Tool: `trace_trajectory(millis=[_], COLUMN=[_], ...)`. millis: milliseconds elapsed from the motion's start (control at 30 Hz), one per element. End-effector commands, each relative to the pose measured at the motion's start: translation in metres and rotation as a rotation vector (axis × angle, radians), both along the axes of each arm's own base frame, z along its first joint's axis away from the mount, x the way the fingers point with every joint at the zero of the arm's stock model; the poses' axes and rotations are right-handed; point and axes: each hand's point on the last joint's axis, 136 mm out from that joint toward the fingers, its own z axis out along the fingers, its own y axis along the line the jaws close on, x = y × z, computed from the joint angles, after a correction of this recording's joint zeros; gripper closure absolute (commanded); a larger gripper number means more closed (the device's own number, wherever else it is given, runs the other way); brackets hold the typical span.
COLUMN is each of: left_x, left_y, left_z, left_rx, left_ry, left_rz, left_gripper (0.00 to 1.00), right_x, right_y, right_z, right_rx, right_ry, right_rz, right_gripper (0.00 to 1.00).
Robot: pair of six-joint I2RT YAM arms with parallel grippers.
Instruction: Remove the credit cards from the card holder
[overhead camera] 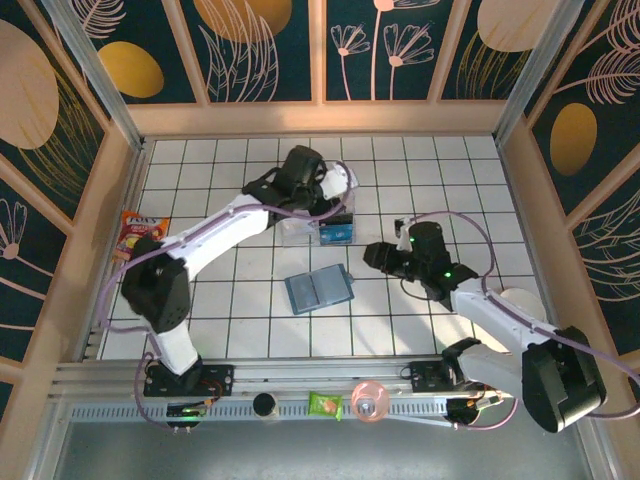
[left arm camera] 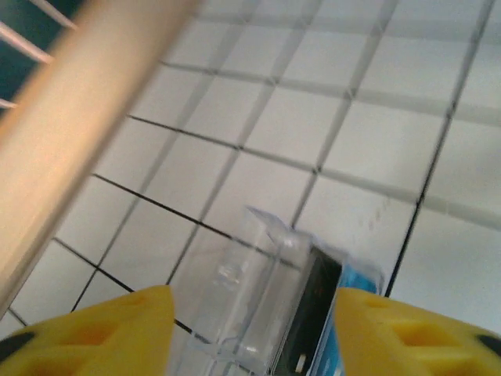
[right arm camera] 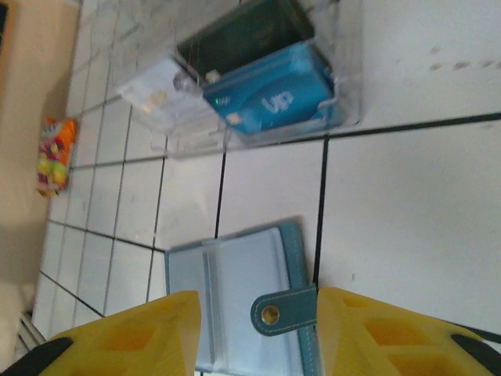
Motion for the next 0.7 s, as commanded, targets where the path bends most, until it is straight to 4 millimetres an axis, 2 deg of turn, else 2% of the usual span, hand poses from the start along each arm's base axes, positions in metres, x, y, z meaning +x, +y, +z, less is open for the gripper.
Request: trace_trajectory(millis=[0,67,167,367,533,667], left_x=[-0.008,-0.025,-0.041,-0.063,-0.087,-0.105], left_y=[0.007,0.021,0.05,0.108,0.163,0.188], left_z=[0.057,0.066,0.059,0.009,-0.026,-0.048], left_rx=[-0.402,-0.575,-0.718,-0.767,-0.784,-0.802], left_ry=[0.022,0.06,0.117,0.241,0.266,0.303], left_rz=[0.12,0.16,0.273,0.541,0.76,0.853], left_gripper=[0.3,0.2,0.01,0.01,0.01,0.01], right_x=[0.001,-0.005,-0.014,-0.034,-0.053,-0.062], right_y=[0.023,0.039,0.061,0.101,0.129,0.144], right_z=[0.012,0.013,0.017,0.008,-0.018,-0.044], right_rx=[-0.061,-0.104,-0.154,-0.24,-0.354,-0.473], right_ry=[-0.078,-0.099,-0.136,-0.172,-0.163,-0.157], right_rz=[0.067,0.119,0.186,0.301,0.397,0.441], right_gripper=[0.56,0.55,0.55,0.55,0.54,0.56])
